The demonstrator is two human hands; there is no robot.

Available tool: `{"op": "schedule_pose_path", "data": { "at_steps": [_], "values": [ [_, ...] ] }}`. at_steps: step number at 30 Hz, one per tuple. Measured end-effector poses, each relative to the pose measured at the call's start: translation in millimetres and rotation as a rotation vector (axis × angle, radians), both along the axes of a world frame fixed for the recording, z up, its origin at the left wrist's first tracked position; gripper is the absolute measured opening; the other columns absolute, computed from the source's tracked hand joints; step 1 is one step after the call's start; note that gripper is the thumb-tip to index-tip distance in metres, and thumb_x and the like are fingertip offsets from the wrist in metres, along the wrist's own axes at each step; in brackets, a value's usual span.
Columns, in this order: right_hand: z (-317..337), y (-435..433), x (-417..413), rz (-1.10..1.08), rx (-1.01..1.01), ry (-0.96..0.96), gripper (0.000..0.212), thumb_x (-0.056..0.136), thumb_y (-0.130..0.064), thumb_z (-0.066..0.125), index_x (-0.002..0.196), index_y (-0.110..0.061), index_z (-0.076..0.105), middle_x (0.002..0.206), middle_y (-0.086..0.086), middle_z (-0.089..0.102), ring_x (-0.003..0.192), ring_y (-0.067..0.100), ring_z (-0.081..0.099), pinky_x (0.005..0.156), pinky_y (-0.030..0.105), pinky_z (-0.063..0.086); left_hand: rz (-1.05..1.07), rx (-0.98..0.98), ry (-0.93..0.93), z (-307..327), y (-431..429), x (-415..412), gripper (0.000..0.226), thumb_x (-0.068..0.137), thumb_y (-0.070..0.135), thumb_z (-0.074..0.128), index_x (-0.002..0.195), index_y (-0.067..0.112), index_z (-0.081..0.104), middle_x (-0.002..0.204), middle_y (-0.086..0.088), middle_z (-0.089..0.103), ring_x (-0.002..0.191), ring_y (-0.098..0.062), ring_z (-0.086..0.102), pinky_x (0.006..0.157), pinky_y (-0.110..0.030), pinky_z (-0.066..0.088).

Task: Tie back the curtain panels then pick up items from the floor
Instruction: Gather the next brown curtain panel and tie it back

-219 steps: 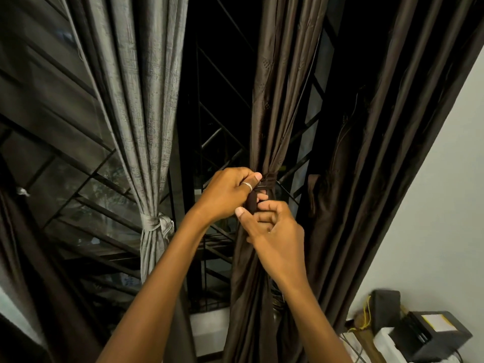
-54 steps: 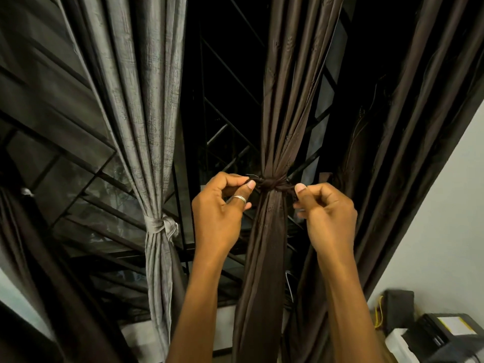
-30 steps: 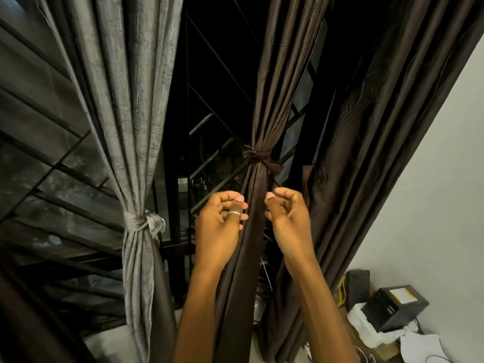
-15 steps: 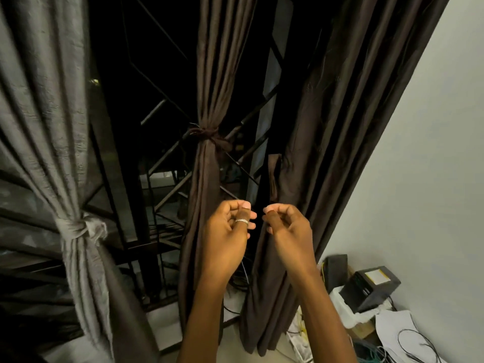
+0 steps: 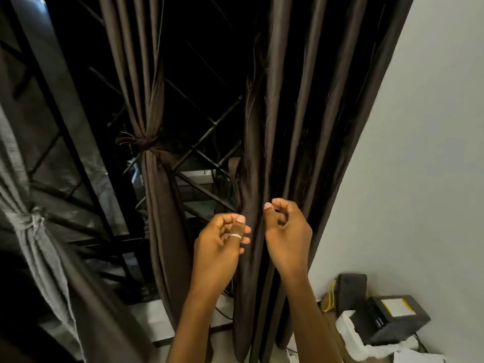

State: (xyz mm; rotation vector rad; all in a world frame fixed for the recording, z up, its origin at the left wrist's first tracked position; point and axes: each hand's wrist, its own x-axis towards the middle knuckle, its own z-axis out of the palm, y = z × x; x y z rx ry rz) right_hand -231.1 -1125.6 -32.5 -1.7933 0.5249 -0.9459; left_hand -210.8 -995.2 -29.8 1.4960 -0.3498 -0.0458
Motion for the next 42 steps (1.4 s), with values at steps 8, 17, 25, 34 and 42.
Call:
{"op": "schedule_pose_path", "data": {
  "at_steps": [8,17,25,34,42],
  "values": [
    [19,3,33,-0.093,-0.161,0.05,0.054,0.092,-0.043,0.072,0.138,-0.017,0.056,0.127,-0.006,0.063,0.103,0.008,0.063,0.083,0.029,0.054,0.064,-0.012,-0.01,8,12,-2,0.01,0.097,0.037,0.062,0.091,0.041,0.07,0.089,0.006,0.077,0.078,-0.011,0.074,0.065,-0.019,0.056],
    [7,26,35,-0.016,-0.359,-0.054,0.008,0.094,-0.013,0.071,0.1,-0.013,0.076,0.097,0.001,0.071,0.08,0.007,0.065,0.068,0.007,0.042,0.123,0.055,-0.087,17,4,15,0.015,0.094,0.046,0.064,0.108,0.041,0.066,0.101,0.018,0.072,0.093,0.006,0.068,0.076,-0.02,0.06],
    [2,80,34,0.375,-0.021,-0.154,0.02,0.099,-0.01,0.059,0.092,-0.003,0.076,0.085,0.009,0.076,0.078,0.018,0.074,0.067,0.024,0.058,0.435,0.263,-0.253,31,26,28,0.052,0.089,0.059,0.062,0.132,0.03,0.064,0.12,0.017,0.064,0.106,-0.01,0.066,0.086,-0.041,0.06],
    [5,83,28,0.424,-0.025,-0.216,0.03,0.094,0.003,0.062,0.09,-0.022,0.08,0.09,0.0,0.074,0.083,0.007,0.069,0.073,0.022,0.056,0.547,0.39,-0.317,36,24,22,0.03,0.094,0.023,0.061,0.121,0.018,0.073,0.111,0.003,0.074,0.1,-0.021,0.069,0.079,-0.041,0.058],
    [26,25,13,0.081,-0.412,-0.213,0.015,0.093,-0.01,0.073,0.107,-0.015,0.077,0.1,-0.007,0.071,0.087,0.002,0.067,0.075,0.011,0.051,0.576,0.367,-0.309,34,15,31,0.027,0.099,0.028,0.057,0.118,0.022,0.075,0.105,0.004,0.075,0.088,-0.025,0.069,0.071,-0.044,0.058]
  ]
}}
